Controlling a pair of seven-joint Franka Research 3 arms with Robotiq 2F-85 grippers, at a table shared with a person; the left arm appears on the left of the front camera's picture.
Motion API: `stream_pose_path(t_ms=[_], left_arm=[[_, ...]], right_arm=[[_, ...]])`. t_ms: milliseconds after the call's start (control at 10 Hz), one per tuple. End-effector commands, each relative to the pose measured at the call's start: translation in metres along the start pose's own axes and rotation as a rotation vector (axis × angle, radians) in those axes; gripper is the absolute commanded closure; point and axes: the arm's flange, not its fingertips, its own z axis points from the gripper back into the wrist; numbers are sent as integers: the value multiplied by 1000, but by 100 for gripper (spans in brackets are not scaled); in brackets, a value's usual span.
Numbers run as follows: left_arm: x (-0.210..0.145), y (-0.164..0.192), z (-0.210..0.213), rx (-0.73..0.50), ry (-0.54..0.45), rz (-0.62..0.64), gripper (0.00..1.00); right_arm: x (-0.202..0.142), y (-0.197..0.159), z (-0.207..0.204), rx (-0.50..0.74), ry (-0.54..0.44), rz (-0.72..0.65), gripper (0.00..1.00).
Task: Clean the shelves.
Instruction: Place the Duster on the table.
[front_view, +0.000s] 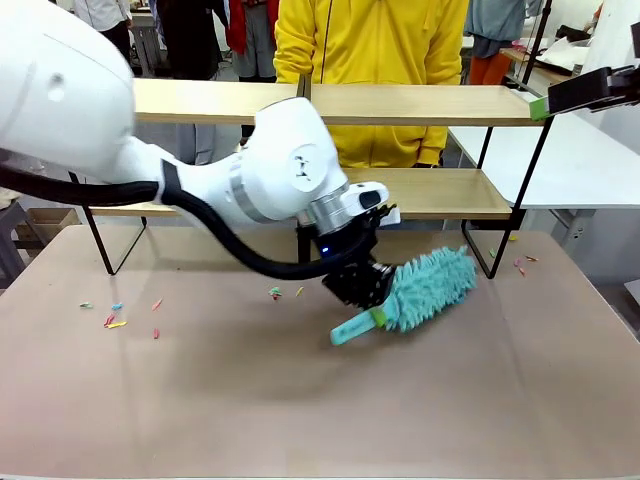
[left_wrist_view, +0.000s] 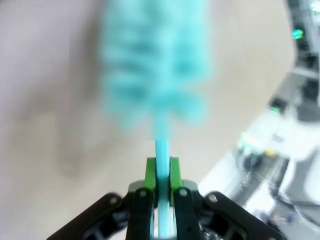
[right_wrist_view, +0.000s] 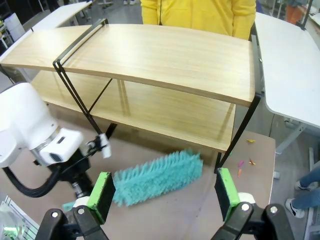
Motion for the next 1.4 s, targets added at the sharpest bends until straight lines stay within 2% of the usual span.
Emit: stream_pose_path(t_ms=[0, 100, 300, 400, 500, 600, 700, 800, 900, 1000, 1100, 1200, 1300], left_arm=[[-62, 14, 7, -108, 204, -132, 88], [-83, 14, 13, -174, 236, -197, 88], [-112, 11, 35, -232, 20, -233, 88], [-114, 12, 51, -216, -152, -222, 88], [-115, 22, 73, -215, -233, -264, 88], [-128, 30, 90, -258, -216, -333, 88], [-150, 35, 101, -255, -174, -381, 88], [-178, 36, 105, -243, -177, -452, 88], [-208, 39, 107, -202, -214, -502, 88], [-254, 47, 104, -81, -226, -697, 88], [-294, 60, 107, 77, -307, -779, 88], [-205, 43, 105, -168, -183, -533, 88], [-205, 43, 105, -168, -183, -533, 88]], right_arm=[[0, -2, 0, 6, 0, 6, 0], [0, -2, 0, 6, 0, 6, 0], [0, -2, 0, 6, 0, 6, 0], [0, -2, 0, 6, 0, 6, 0], [0, -2, 0, 6, 0, 6, 0], [0, -2, 0, 6, 0, 6, 0], [0, -2, 0, 6, 0, 6, 0], [0, -2, 0, 6, 0, 6, 0], [0, -2, 0, 6, 0, 6, 0], [0, -2, 0, 6, 0, 6, 0], [0, -2, 0, 6, 0, 6, 0], [0, -2, 0, 6, 0, 6, 0], [0, -2, 0, 6, 0, 6, 0]])
